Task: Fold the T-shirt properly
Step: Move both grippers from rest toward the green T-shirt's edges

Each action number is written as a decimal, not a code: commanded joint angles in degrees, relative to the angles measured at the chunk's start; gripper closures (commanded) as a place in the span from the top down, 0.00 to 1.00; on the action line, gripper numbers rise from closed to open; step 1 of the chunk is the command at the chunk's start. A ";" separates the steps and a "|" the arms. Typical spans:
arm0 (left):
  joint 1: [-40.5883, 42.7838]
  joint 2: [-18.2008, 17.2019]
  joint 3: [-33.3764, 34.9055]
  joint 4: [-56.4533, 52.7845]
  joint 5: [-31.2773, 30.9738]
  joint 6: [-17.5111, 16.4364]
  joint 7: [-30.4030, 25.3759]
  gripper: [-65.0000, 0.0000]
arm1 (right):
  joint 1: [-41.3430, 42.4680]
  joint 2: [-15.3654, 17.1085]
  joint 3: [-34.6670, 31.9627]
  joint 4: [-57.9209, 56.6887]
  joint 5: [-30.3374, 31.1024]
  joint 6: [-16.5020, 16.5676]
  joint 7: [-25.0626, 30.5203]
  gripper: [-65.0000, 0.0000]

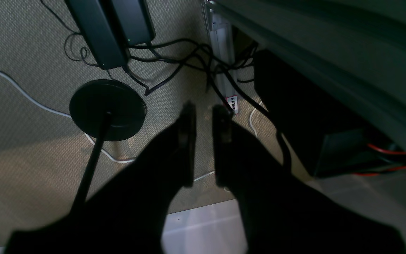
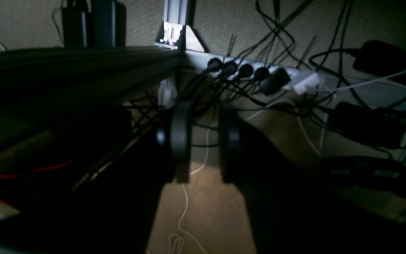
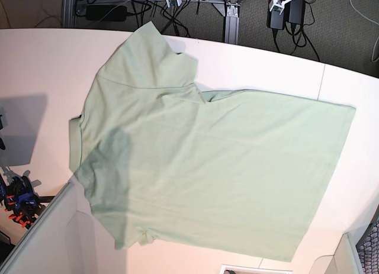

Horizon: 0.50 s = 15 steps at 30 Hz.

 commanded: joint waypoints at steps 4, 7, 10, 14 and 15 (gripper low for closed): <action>1.49 -0.04 0.09 2.25 0.07 -5.16 3.17 0.19 | -2.01 1.46 0.09 1.16 0.26 4.35 0.87 0.23; 4.76 -0.76 0.09 7.28 2.82 -5.33 3.82 0.19 | -5.51 2.89 0.09 4.74 0.31 7.93 0.90 0.23; 9.14 -2.23 0.09 15.30 5.44 -5.33 3.89 0.19 | -10.14 4.46 0.07 10.56 3.89 9.97 0.87 0.23; 15.37 -5.20 0.07 27.71 4.20 -8.66 4.07 0.19 | -17.20 6.95 0.09 19.50 11.02 12.11 0.55 0.23; 16.92 -5.99 0.07 30.95 2.75 -10.84 4.48 0.19 | -19.10 7.63 0.09 21.86 12.41 12.20 0.24 0.23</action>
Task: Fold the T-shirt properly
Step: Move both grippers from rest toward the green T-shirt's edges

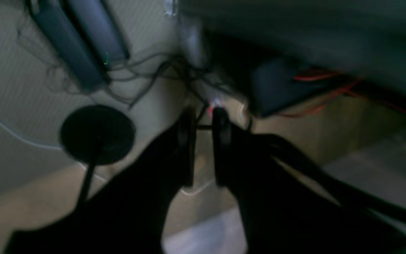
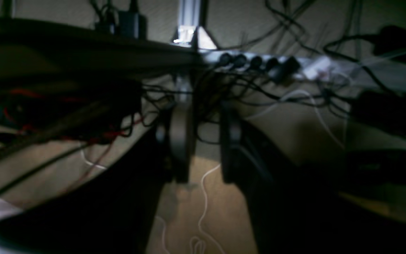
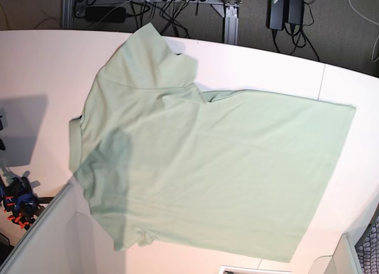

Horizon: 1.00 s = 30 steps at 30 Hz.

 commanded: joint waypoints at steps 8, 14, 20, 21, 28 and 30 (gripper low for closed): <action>13.68 -2.54 -7.85 25.29 -2.78 -4.87 2.38 0.19 | -15.91 7.32 0.09 20.98 10.86 0.57 -4.48 0.23; 20.63 -4.35 -13.84 41.57 -6.78 -9.60 5.20 0.19 | -25.46 12.13 1.33 37.90 14.73 0.57 -7.26 0.23; 24.55 -8.39 -17.53 51.78 -6.71 -10.40 5.25 0.19 | -30.40 12.76 8.59 55.43 25.00 0.57 -17.57 0.23; 25.07 -8.83 -18.12 52.98 -6.73 -10.40 5.42 0.19 | -30.47 12.76 9.97 57.61 26.32 0.57 -18.36 0.23; 26.29 -8.94 -21.33 56.59 -6.78 -10.38 8.59 0.19 | -25.66 11.45 18.21 66.64 33.75 0.55 -26.43 0.45; 26.29 -9.60 -21.35 56.59 -6.80 -10.38 8.59 0.19 | -22.05 10.64 19.04 66.49 35.71 0.28 -29.81 0.53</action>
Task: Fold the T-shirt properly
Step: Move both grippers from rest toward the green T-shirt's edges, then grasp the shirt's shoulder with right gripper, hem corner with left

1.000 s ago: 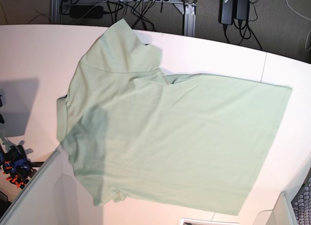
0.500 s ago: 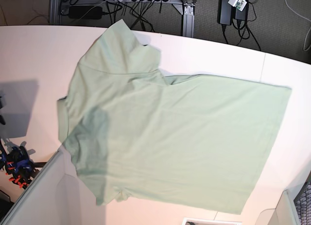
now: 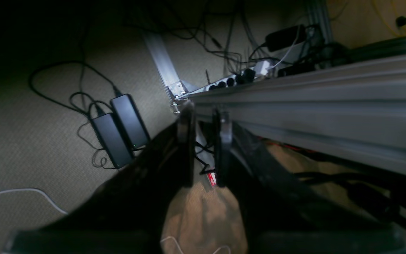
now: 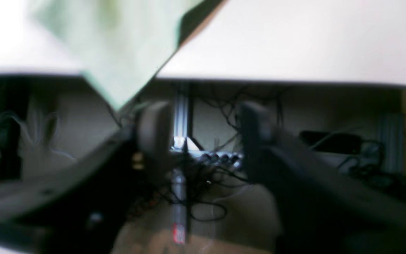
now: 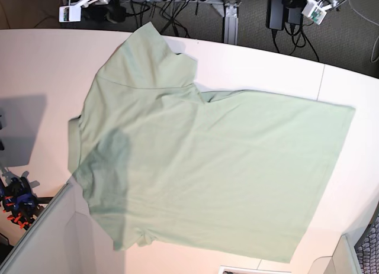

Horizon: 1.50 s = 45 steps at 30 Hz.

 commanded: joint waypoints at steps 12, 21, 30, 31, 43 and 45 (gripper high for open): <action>0.68 -5.90 -0.11 1.05 -2.05 -0.55 -0.50 0.20 | 14.84 -6.21 0.31 -9.81 0.13 -1.40 -3.34 0.53; -2.97 -7.85 -10.80 1.53 -10.88 -0.55 1.73 0.20 | 14.82 -11.13 0.11 -10.16 2.40 -0.48 -5.22 0.53; -15.69 -13.49 -15.98 -2.49 -17.40 -0.35 3.72 0.20 | 14.84 -13.16 0.04 -10.16 2.25 -0.13 -5.20 0.53; -17.66 -13.64 -15.93 -4.50 -17.53 -0.33 3.58 0.20 | 14.84 -13.16 0.04 -10.16 2.21 -0.13 -5.20 0.53; -32.63 -13.51 -15.93 -21.18 -25.16 -0.42 6.99 0.53 | 14.34 -13.18 0.07 -10.16 0.70 -0.13 -5.20 0.53; -32.63 -13.46 -15.93 -21.18 -25.14 -0.39 7.10 0.54 | 14.36 -13.16 0.07 -10.16 0.70 -0.15 -5.20 0.53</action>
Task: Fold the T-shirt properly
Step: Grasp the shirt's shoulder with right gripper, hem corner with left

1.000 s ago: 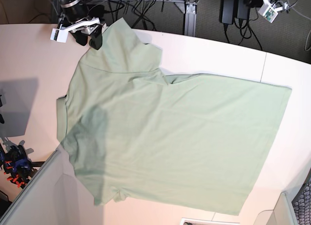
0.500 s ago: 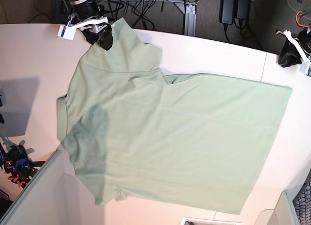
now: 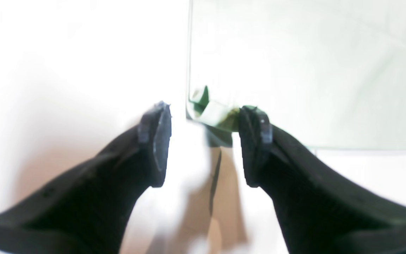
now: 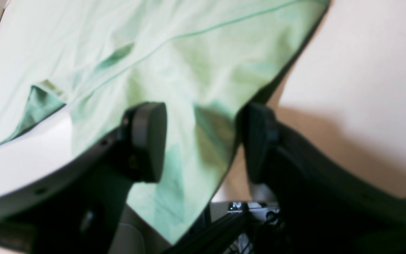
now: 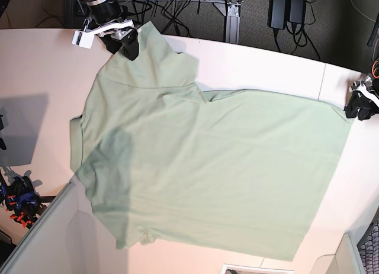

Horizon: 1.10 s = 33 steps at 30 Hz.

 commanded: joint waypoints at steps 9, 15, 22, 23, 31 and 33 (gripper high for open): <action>-0.79 -0.66 -0.98 0.81 -5.33 0.20 6.78 0.54 | -1.01 0.13 -0.04 -0.04 -2.01 -0.90 -3.13 0.53; -0.76 -0.42 -1.36 0.94 -9.25 0.20 8.63 0.54 | -1.01 0.15 -0.04 -0.04 -3.02 -0.92 -3.10 0.53; 0.20 0.26 -4.24 0.92 -8.87 0.26 9.62 0.54 | -0.94 0.17 -0.04 -0.04 -3.21 -0.90 -3.08 0.53; 0.20 0.42 -3.89 0.90 -8.85 0.26 9.60 0.54 | -0.81 0.15 -0.04 -0.04 -3.21 -0.92 -3.06 0.53; -0.15 3.32 -0.98 0.87 -6.67 0.68 7.58 0.54 | -0.68 0.13 -0.04 -0.04 -3.23 -0.92 -3.08 0.53; -0.31 4.00 -0.83 0.85 -6.47 1.81 7.43 0.54 | -0.68 0.13 -0.04 -0.04 -3.23 -0.92 -3.08 0.53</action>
